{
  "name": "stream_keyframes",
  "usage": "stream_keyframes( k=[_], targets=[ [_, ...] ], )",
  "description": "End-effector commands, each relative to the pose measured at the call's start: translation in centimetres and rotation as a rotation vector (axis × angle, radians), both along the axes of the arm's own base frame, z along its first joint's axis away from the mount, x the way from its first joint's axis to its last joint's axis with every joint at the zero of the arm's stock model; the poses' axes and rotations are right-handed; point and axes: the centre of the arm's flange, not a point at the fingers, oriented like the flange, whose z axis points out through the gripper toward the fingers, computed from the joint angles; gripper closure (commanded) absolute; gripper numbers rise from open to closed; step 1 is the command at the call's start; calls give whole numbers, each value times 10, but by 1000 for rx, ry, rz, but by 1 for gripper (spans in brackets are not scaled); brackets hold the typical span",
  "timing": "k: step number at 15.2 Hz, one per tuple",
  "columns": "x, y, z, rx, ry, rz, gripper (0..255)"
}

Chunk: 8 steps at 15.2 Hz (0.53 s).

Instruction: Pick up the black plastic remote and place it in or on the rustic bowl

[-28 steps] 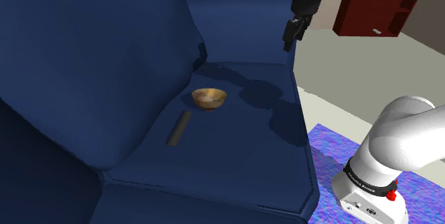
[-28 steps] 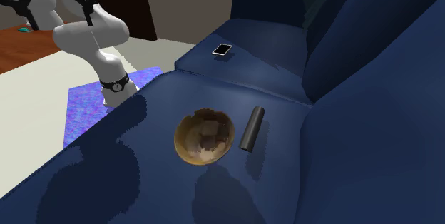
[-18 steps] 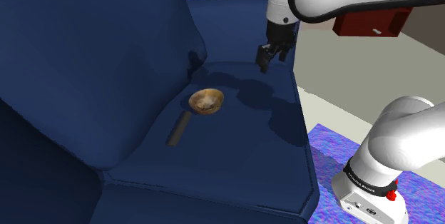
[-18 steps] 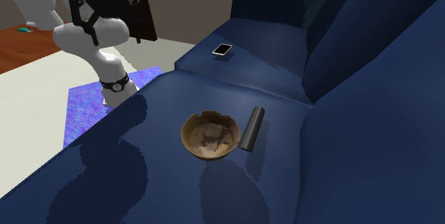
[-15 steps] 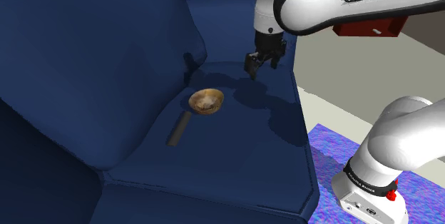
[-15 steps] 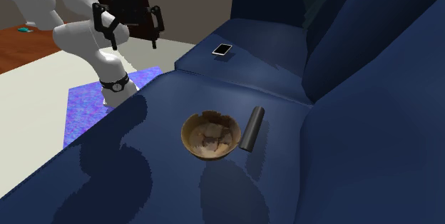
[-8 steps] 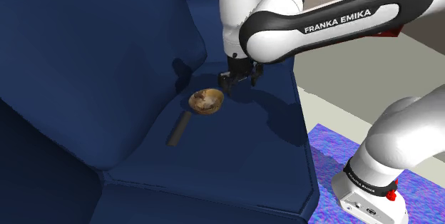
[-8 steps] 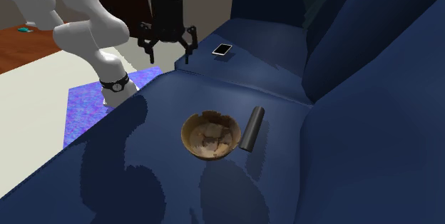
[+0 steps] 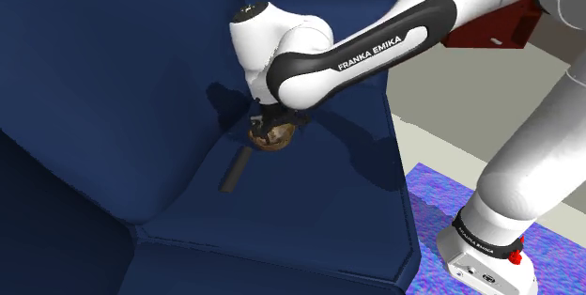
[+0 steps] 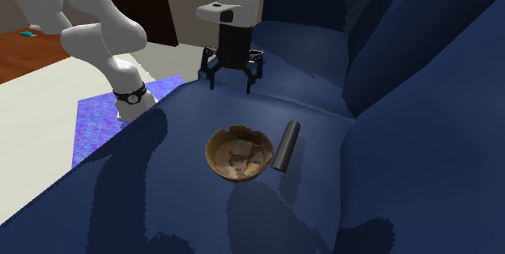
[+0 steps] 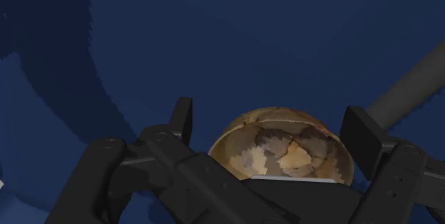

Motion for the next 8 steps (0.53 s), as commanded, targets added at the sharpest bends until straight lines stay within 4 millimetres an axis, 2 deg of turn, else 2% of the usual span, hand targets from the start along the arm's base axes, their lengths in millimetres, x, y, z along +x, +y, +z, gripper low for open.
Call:
stream_keyframes(
  k=[1,8],
  targets=[
    [15,19,-15,-2,-7,-57,0],
    [81,75,-62,-13,-20,-236,0]
  ],
)
